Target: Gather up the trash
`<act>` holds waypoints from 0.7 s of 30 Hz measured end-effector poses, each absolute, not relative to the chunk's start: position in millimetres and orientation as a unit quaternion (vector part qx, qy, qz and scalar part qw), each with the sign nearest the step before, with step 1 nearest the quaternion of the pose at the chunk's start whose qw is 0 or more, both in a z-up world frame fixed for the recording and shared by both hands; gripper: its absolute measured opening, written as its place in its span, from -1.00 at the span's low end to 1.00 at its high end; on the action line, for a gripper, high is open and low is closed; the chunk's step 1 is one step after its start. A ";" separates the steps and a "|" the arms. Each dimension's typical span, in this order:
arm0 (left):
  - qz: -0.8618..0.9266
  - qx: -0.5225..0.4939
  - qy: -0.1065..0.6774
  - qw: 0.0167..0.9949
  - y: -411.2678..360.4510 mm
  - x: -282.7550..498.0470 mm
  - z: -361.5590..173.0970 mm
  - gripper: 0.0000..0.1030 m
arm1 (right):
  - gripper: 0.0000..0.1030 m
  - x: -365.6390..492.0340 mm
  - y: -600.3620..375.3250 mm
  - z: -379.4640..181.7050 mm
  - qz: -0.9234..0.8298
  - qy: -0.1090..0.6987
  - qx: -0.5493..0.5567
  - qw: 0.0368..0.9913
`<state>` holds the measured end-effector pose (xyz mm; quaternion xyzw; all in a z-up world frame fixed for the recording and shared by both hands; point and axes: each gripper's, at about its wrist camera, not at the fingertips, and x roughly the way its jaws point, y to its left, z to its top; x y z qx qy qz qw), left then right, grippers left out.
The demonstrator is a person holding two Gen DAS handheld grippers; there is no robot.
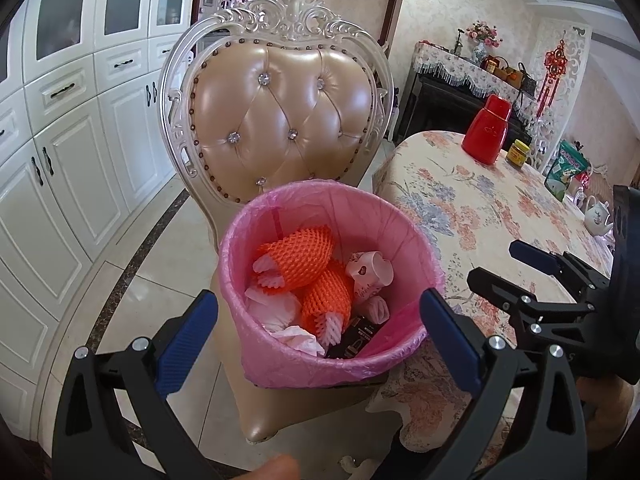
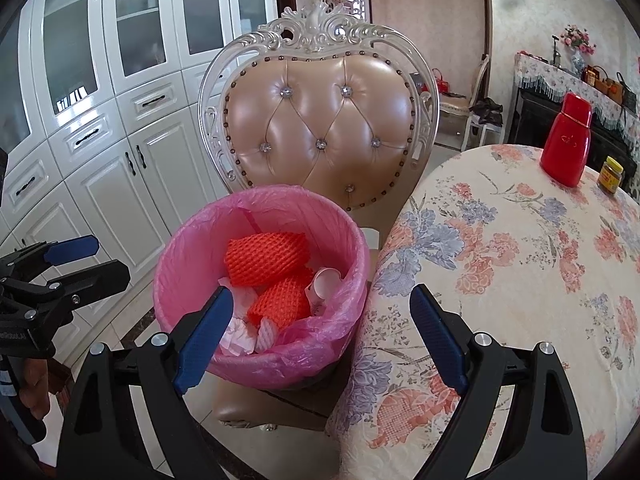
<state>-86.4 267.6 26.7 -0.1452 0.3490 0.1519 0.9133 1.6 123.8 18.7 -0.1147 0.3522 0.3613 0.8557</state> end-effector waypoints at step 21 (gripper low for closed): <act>0.148 -0.152 0.355 0.911 267.7 -83.4 25.2 0.90 | 0.65 4.0 123.2 15.3 0.364 0.354 -0.114 0.854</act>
